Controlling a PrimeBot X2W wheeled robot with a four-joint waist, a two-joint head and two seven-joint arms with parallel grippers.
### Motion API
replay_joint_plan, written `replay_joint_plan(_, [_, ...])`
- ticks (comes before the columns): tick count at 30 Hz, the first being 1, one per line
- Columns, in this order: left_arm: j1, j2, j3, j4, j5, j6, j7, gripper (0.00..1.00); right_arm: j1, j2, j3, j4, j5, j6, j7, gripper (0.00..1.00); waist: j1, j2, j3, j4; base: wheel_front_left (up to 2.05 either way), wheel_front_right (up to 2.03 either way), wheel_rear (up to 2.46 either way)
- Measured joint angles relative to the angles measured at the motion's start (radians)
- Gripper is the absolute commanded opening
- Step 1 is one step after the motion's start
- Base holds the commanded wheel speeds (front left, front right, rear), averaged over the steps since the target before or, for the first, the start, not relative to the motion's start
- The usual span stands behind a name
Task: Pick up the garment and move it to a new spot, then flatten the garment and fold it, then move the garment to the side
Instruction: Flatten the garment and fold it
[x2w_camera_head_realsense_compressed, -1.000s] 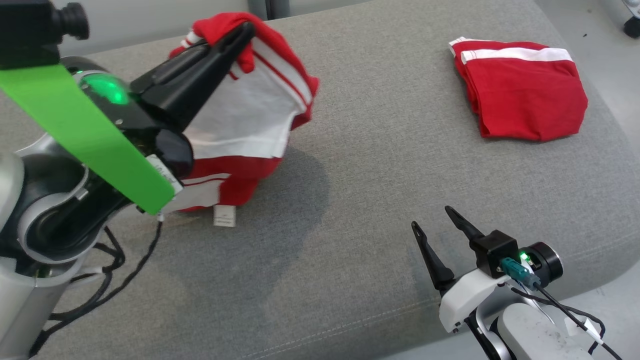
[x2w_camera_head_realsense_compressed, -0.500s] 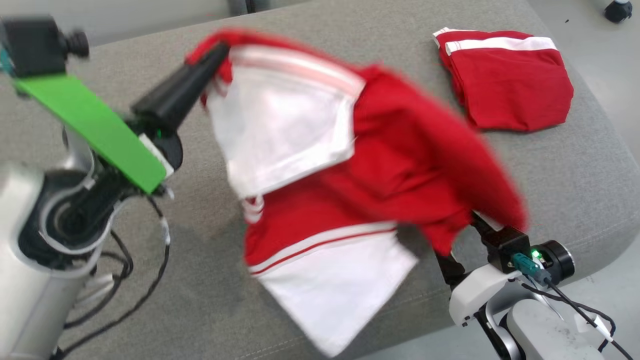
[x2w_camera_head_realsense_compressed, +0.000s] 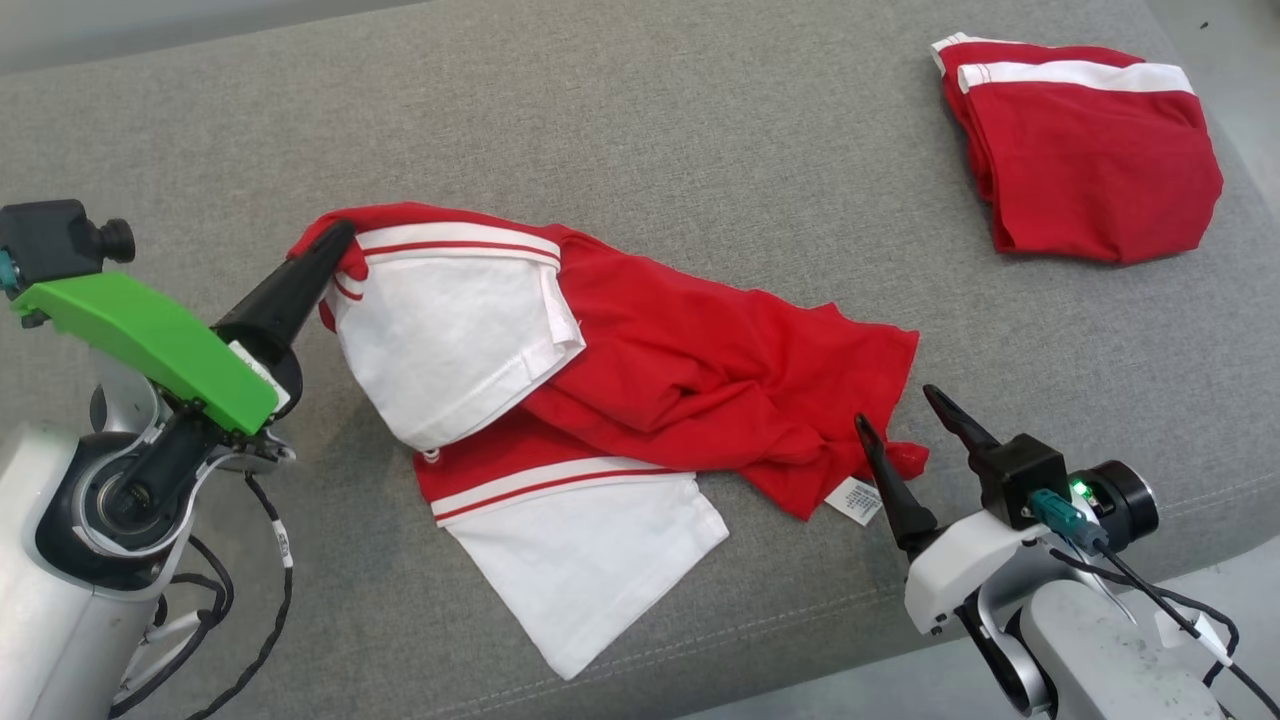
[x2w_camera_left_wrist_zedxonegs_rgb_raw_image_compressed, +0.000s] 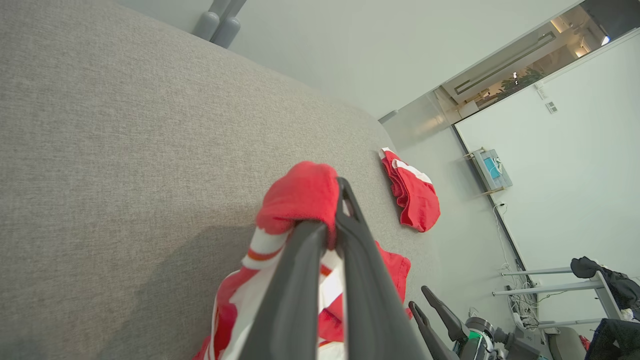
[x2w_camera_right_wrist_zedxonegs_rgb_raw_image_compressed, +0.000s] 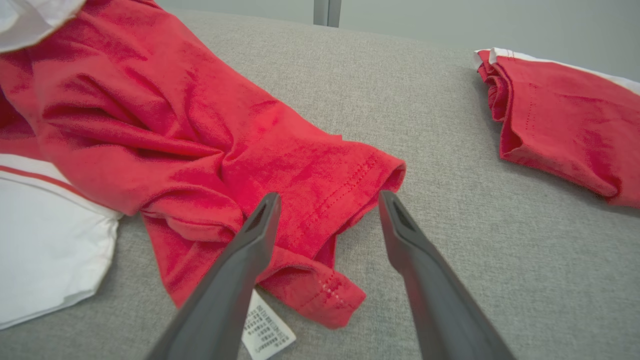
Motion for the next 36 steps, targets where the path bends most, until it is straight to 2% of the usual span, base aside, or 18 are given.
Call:
replay_joint_plan(6, [0.030, -0.005, -0.002, 0.015, 0.000, -0.029, -0.014, 0.00, -0.017, -0.021, -0.015, 0.002, -0.001, 0.000, 0.000, 1.00, 0.0000, 0.0000, -0.005, 0.017, 0.00, 0.00, 0.00])
replay_joint_plan(8, [0.041, -0.007, -0.004, 0.028, 0.000, -0.039, -0.022, 0.10, -0.023, -0.036, -0.028, 0.002, 0.000, 0.000, 0.001, 1.00, 0.0000, 0.0000, -0.008, 0.023, 0.00, 0.00, 0.00])
replay_joint_plan(9, [0.045, -0.007, -0.005, 0.037, 0.000, -0.044, -0.024, 0.23, -0.025, -0.043, -0.034, 0.002, 0.000, 0.000, 0.002, 1.00, 0.0000, 0.0000, -0.009, 0.026, 0.00, 0.00, 0.00])
replay_joint_plan(10, [0.050, -0.007, -0.004, 0.045, 0.000, -0.044, -0.026, 0.55, -0.026, -0.049, -0.040, 0.001, 0.000, 0.000, 0.002, 1.00, 0.0000, 0.0000, -0.011, 0.029, 0.00, 0.00, 0.00])
replay_joint_plan(11, [0.055, -0.007, -0.002, 0.052, 0.001, -0.044, -0.035, 0.96, -0.026, -0.054, -0.042, 0.000, 0.001, 0.000, 0.003, 1.00, 0.0000, 0.0000, -0.013, 0.033, 0.00, 0.00, 0.00])
replay_joint_plan(12, [0.058, -0.006, -0.001, 0.060, 0.003, -0.045, -0.043, 1.00, -0.026, -0.058, -0.043, 0.000, 0.001, 0.000, 0.007, 1.00, 0.0000, 0.0000, -0.014, 0.036, 0.00, 0.00, 0.00])
replay_joint_plan(19, [0.089, -0.002, 0.018, 0.094, 0.007, -0.066, -0.072, 1.00, -0.019, -0.064, -0.022, -0.014, 0.001, 0.006, 0.021, 1.00, 0.0000, 0.0000, -0.033, 0.049, 0.00, 0.00, 0.00])
replay_joint_plan(26, [0.112, -0.003, 0.068, 0.100, -0.009, -0.071, -0.113, 1.00, 0.063, -0.050, 0.014, -0.006, 0.021, 0.022, 0.059, 1.00, 0.0000, 0.0000, -0.046, 0.055, 0.00, 0.00, 0.00])
replay_joint_plan(36, [0.133, -0.002, 0.074, 0.094, -0.010, -0.088, -0.129, 1.00, 0.062, -0.044, -0.002, 0.000, 0.046, 0.025, 0.063, 1.00, 0.0000, 0.0000, -0.045, 0.068, 0.00, 0.00, 0.00])
